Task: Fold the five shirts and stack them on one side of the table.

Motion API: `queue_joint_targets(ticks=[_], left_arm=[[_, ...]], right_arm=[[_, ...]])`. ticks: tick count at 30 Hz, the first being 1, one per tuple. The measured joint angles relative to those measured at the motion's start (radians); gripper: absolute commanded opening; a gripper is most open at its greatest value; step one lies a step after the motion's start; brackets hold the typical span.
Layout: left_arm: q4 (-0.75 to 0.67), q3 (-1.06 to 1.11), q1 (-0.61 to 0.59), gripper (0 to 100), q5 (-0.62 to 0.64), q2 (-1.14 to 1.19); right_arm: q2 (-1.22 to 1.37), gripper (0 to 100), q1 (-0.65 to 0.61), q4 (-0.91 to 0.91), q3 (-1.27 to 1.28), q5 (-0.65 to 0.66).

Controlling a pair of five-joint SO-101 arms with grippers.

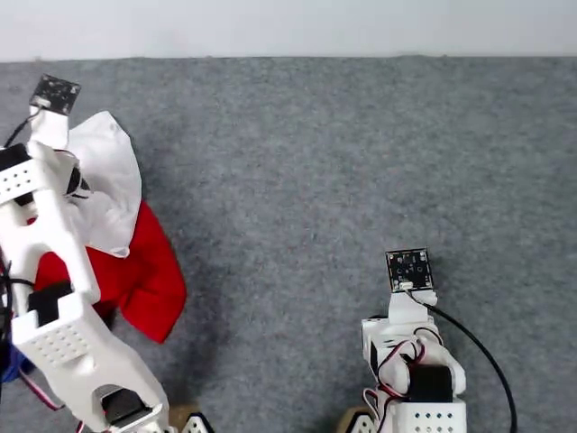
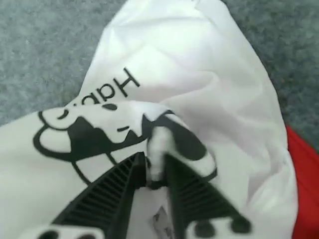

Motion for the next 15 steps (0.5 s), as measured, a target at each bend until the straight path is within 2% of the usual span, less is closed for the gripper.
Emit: queue_joint_targets(ticks=[8,15], left_arm=[[0.072,-0.011,0.071,1,-0.017,-0.141],[0.106,-0.012,0.166,1,0.046,-0.324]], right_arm=[[0.000,0.9,0.000,0.000,0.000,0.000],[0.000,0.9,0.000,0.000,0.000,0.000]])
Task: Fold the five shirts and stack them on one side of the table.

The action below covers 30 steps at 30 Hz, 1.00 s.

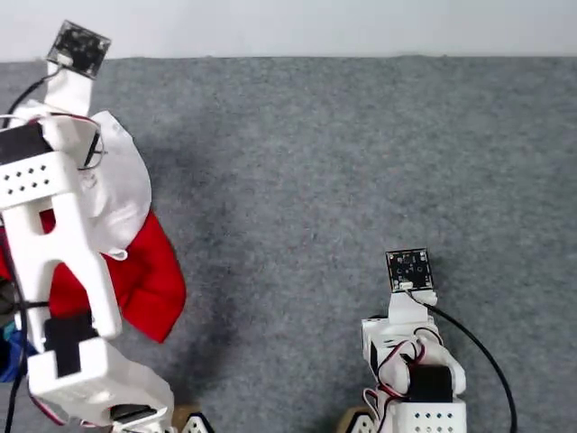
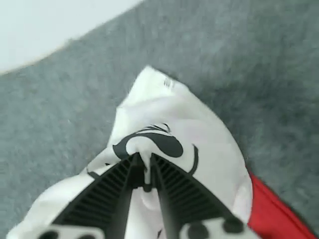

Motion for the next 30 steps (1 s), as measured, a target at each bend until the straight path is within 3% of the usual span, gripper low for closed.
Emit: queue_joint_targets(ticks=[8,19,23,30], left_arm=[[0.143,0.000,0.169,1,0.025,-0.103],[0.152,0.000,0.539,1,0.262,-0.318],[0.152,0.031,0.621,2,0.304,-0.316],[0.164,0.178,0.640,19,0.313,-0.149]], right_arm=[[0.000,0.9,0.000,0.000,0.000,0.000],[0.000,0.9,0.000,0.000,0.000,0.000],[0.000,0.9,0.000,0.000,0.000,0.000],[0.000,0.9,0.000,0.000,0.000,0.000]])
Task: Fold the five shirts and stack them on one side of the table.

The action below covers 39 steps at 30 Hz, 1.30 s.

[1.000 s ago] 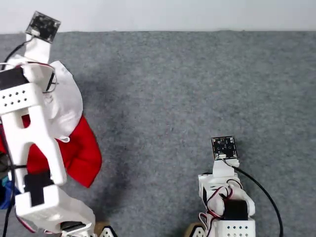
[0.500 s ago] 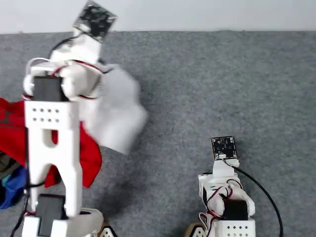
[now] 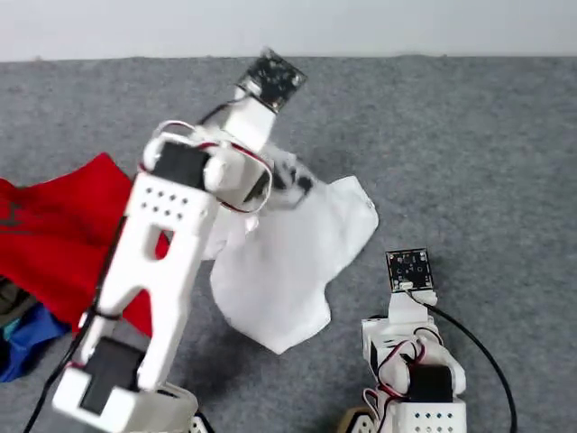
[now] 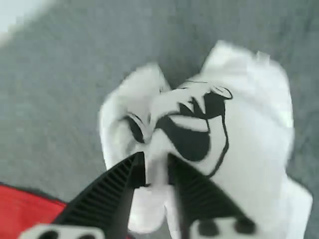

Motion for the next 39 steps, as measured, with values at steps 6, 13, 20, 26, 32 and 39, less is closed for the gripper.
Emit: queue_joint_targets(ticks=[6,13,20,26,32,39], left_arm=[[0.120,-0.009,0.002,20,0.000,0.044],[0.295,-0.049,0.035,20,-0.002,-0.026],[0.321,0.083,0.075,20,-0.049,-0.158],[0.319,0.367,0.157,20,-0.064,-0.180],[0.172,0.618,0.232,20,-0.066,-0.167],[-0.041,0.758,0.242,20,-0.064,-0.035]], right_arm=[[0.000,0.9,0.000,0.000,0.000,0.000],[0.000,0.9,0.000,0.000,0.000,0.000],[0.000,0.9,0.000,0.000,0.000,0.000],[0.000,0.9,0.000,0.000,0.000,0.000],[0.000,0.9,0.000,0.000,0.000,0.000],[0.000,0.9,0.000,0.000,0.000,0.000]])
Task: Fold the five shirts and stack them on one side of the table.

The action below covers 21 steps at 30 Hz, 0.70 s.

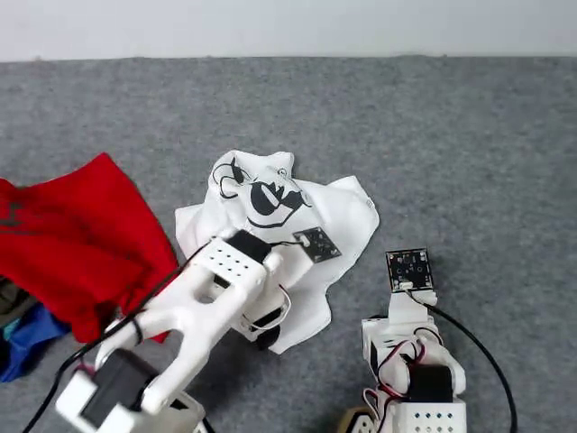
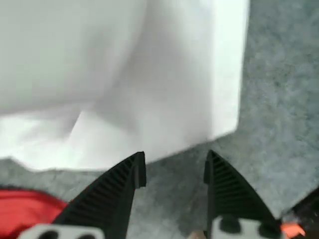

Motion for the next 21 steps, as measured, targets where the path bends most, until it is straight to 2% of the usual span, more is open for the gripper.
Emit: queue_joint_targets(ticks=[6,12,18,21], left_arm=[[-0.098,0.000,0.000,20,-0.003,0.141],[-0.103,-0.031,0.000,19,-0.003,0.193],[-0.103,-0.044,0.008,2,0.006,0.224],[-0.101,-0.041,0.014,1,-0.006,0.224]], right_arm=[[0.000,0.9,0.000,0.000,0.000,0.000],[0.000,0.9,0.000,0.000,0.000,0.000],[0.000,0.9,0.000,0.000,0.000,0.000],[0.000,0.9,0.000,0.000,0.000,0.000]])
